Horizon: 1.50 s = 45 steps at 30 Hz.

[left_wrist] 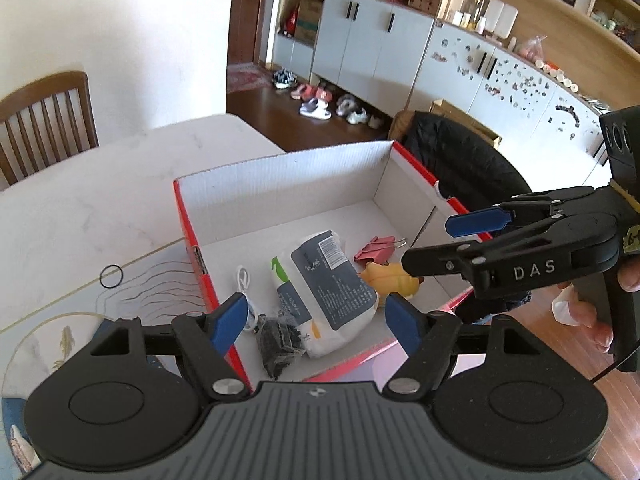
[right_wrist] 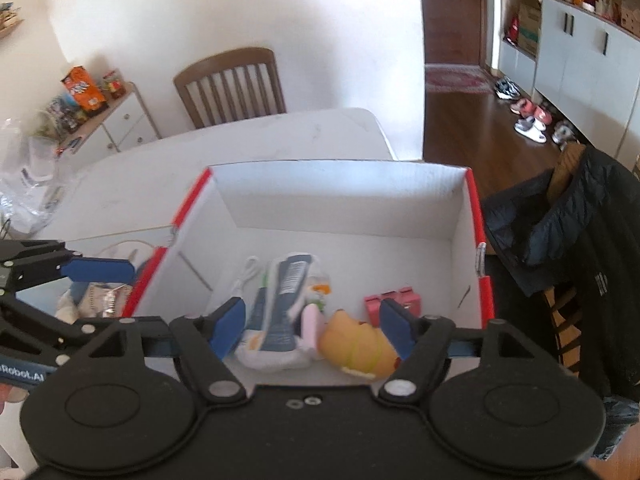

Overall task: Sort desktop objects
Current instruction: 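Move both tools back over the pile of snack bags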

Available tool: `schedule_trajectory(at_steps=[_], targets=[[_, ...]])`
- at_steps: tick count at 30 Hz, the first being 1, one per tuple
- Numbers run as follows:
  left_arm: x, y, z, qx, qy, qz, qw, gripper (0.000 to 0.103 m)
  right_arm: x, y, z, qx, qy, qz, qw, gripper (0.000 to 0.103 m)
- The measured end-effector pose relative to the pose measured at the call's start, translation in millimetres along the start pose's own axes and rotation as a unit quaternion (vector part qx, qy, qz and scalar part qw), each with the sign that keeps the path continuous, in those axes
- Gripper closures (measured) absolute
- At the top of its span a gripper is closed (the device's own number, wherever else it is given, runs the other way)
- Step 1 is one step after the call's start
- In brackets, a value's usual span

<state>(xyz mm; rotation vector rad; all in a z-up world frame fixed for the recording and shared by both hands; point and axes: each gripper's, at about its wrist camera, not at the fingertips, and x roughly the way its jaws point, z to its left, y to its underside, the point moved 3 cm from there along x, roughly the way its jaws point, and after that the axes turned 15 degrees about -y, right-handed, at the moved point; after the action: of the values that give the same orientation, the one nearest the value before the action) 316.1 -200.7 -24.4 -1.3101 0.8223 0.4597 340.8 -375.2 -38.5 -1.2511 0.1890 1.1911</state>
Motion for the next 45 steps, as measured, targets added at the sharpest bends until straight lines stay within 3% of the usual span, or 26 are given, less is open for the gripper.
schedule_trajectory(at_steps=[13,17,25,45], targets=[[-35,31,30,-0.021,0.000,-0.026,0.9994,0.013,-11,17,40,-0.009,-0.008,-0.029,0.999,0.010],[-46,41,45,-0.030,0.002,-0.032,0.9990,0.002,-13,22,55,0.000,-0.003,-0.048,0.999,0.002],[-62,62,80,-0.035,-0.001,-0.036,0.9988,0.001,-5,36,86,0.031,-0.011,-0.062,0.998,0.001],[-76,113,170,-0.050,0.005,-0.033,0.9982,0.000,39,50,185,0.005,-0.005,-0.081,0.997,0.001]])
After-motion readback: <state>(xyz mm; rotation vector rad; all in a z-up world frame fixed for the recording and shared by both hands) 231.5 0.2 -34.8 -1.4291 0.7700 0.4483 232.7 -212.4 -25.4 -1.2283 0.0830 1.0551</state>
